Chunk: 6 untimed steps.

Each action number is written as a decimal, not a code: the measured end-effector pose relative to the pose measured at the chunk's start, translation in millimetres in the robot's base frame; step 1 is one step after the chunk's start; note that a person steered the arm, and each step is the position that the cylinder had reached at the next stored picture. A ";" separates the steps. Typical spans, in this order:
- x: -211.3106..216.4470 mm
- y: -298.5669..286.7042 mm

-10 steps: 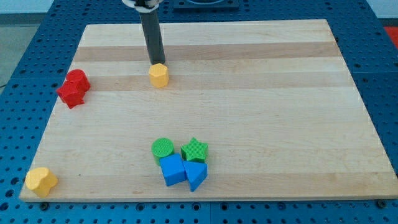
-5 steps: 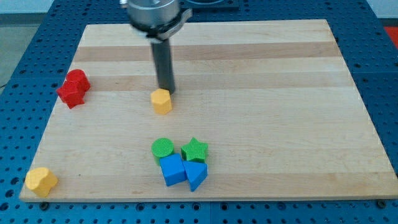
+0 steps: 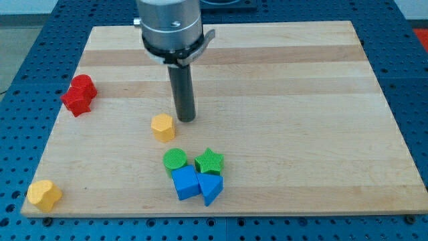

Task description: Slide yellow hexagon towards yellow heart

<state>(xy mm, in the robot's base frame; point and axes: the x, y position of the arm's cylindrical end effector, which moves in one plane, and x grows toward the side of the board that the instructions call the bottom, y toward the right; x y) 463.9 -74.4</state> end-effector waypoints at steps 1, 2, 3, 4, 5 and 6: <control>34.8 -57.5; 49.5 -78.3; 36.2 -76.3; 36.3 -92.2; 68.2 -130.4; 80.0 -134.0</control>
